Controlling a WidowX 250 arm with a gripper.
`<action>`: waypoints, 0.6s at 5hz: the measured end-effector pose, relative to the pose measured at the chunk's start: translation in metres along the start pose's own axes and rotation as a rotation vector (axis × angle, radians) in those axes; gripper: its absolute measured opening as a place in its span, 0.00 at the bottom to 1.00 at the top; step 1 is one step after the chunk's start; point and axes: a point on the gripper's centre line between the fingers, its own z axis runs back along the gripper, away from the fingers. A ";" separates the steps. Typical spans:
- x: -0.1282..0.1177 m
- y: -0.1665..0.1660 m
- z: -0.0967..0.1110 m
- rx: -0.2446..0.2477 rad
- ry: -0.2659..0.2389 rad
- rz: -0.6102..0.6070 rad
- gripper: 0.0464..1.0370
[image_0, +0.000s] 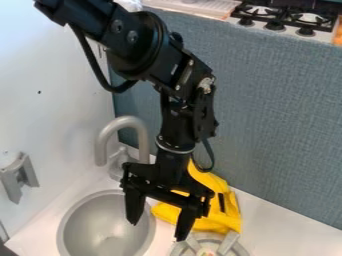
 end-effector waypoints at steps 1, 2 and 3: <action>-0.001 0.000 -0.006 0.010 0.023 0.000 0.97; 0.022 -0.007 -0.006 0.013 0.035 -0.029 0.97; 0.051 -0.010 -0.006 -0.009 -0.008 -0.042 0.97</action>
